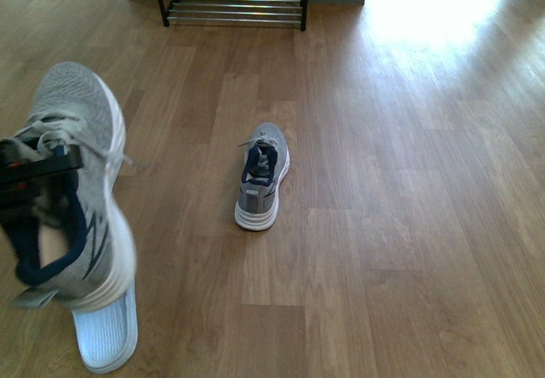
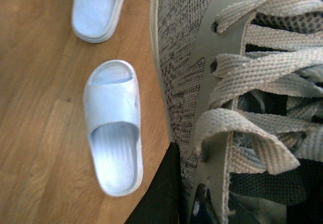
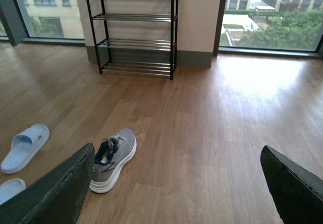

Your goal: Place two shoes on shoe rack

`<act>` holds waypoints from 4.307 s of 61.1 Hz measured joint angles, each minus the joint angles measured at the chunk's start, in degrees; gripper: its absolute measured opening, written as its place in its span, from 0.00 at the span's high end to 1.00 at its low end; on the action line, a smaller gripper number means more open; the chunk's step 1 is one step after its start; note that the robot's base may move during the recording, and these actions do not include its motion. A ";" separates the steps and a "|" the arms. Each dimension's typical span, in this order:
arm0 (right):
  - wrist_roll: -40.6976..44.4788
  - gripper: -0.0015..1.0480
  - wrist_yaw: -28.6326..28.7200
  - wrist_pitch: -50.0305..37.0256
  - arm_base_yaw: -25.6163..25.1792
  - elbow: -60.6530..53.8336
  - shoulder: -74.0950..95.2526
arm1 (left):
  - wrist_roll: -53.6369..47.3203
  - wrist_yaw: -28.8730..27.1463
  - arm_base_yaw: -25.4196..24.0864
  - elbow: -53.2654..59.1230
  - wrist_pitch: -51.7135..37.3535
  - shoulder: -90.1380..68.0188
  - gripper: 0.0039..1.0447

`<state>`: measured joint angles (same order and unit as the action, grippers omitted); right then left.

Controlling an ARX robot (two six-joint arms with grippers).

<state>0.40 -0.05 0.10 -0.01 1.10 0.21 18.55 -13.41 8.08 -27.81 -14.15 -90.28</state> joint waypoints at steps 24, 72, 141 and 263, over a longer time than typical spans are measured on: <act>0.00 0.09 0.02 0.00 0.00 0.00 0.00 | -4.92 -18.29 6.43 13.99 24.98 52.26 0.99; 0.00 0.09 0.02 0.00 0.00 0.00 0.00 | -10.21 -28.83 11.91 15.89 32.83 72.28 0.99; -1.20 0.09 12.79 4.20 -2.95 1.11 2.78 | -10.27 -29.44 12.00 15.89 32.83 72.30 0.99; 8.26 0.09 -0.59 -34.16 -0.59 54.12 150.00 | -10.34 -29.03 12.02 15.91 32.83 72.28 0.99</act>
<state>8.67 -0.64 -34.06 -0.60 55.22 150.21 8.21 -42.44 20.10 -11.90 18.68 -18.00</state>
